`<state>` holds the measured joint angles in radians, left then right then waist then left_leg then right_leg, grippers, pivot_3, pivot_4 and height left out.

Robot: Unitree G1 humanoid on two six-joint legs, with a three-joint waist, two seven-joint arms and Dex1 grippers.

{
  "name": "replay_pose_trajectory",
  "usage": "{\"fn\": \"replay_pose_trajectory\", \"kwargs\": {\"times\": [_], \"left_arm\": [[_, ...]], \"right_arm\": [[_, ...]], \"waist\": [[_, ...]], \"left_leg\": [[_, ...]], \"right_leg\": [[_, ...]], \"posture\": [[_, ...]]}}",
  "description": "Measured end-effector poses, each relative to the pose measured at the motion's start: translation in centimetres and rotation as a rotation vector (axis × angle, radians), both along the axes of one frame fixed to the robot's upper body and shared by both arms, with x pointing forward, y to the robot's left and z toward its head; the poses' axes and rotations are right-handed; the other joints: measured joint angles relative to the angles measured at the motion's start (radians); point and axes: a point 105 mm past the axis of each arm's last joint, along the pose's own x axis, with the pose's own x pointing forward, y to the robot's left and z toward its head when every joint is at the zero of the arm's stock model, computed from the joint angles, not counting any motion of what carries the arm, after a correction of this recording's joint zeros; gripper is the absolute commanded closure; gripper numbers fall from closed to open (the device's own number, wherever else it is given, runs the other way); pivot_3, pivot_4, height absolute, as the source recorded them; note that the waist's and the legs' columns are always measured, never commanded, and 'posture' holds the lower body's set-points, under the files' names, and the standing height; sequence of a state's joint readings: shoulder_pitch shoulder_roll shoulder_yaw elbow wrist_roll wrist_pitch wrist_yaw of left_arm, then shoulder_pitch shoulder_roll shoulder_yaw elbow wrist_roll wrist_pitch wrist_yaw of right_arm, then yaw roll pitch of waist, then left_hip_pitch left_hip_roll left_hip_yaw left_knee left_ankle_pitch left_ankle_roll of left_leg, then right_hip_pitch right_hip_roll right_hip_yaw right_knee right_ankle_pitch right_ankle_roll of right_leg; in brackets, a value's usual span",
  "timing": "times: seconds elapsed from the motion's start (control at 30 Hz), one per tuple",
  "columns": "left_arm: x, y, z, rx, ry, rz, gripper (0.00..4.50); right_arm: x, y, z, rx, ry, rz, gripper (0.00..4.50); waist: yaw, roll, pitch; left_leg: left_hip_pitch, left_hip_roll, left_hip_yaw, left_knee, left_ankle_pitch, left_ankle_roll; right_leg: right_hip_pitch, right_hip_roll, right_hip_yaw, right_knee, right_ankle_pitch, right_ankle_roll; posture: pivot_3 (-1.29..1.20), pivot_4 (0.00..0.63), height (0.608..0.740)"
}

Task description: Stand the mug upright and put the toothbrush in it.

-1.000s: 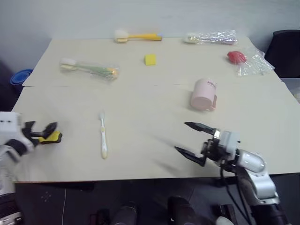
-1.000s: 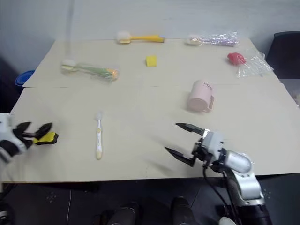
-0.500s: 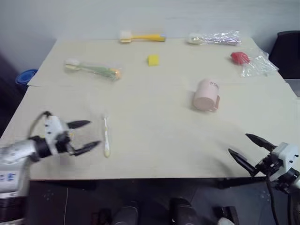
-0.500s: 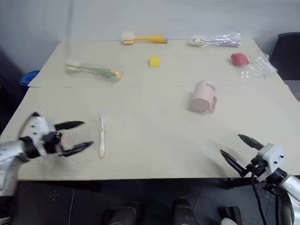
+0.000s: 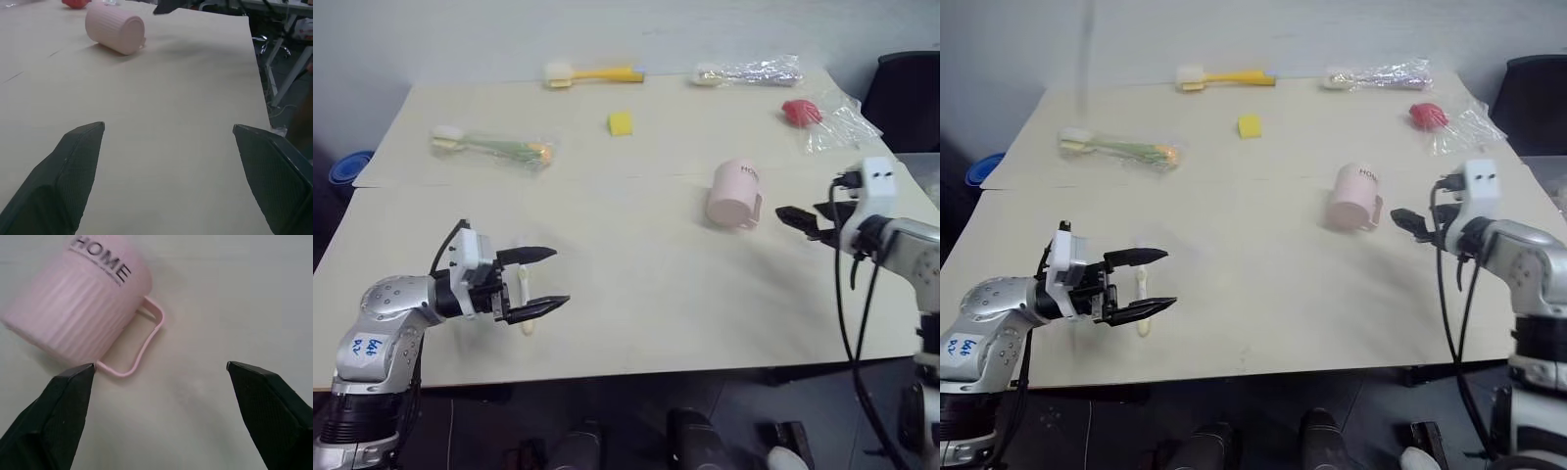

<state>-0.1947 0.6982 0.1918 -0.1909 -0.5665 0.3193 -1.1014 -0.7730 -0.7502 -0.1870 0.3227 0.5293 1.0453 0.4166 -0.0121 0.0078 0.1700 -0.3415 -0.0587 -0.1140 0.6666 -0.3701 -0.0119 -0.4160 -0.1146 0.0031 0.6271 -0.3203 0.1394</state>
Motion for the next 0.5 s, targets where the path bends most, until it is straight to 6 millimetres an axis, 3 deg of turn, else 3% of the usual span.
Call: {"fn": "replay_pose_trajectory", "kwargs": {"times": [0.27, 0.37, 0.5], "left_arm": [[-0.5, -1.5, 0.8, -0.022, -0.031, -0.041, 0.04], [-0.6, -1.7, 0.8, -0.026, -0.034, -0.043, 0.0], [-0.7, -1.8, 0.6, -0.028, -0.027, -0.04, 0.0]], "right_arm": [[4.3, 1.9, -1.1, -0.053, 0.143, -0.027, 0.0], [5.1, 2.6, -1.3, -0.067, 0.151, -0.013, 0.61], [5.6, 4.5, -1.3, -0.037, 0.184, 0.031, 1.9]], "waist": [[-0.017, 0.0, 0.0], [-0.025, 0.0, 0.0], [-0.043, 0.0, 0.0]], "left_leg": [[-0.013, 0.0, 0.0, 0.006, 0.0, 0.0], [-0.013, 0.0, 0.001, 0.007, 0.0, 0.0], [-0.013, 0.0, 0.001, 0.008, 0.0, 0.0]], "right_leg": [[-0.012, 0.001, -0.001, 0.008, 0.001, 0.001], [-0.013, 0.001, -0.001, 0.009, 0.001, 0.001], [-0.013, 0.001, 0.0, 0.011, 0.001, 0.001]], "posture": [[0.0, 0.15, 0.74], [0.0, 0.15, 0.74], [0.0, 0.15, 0.74]]}}
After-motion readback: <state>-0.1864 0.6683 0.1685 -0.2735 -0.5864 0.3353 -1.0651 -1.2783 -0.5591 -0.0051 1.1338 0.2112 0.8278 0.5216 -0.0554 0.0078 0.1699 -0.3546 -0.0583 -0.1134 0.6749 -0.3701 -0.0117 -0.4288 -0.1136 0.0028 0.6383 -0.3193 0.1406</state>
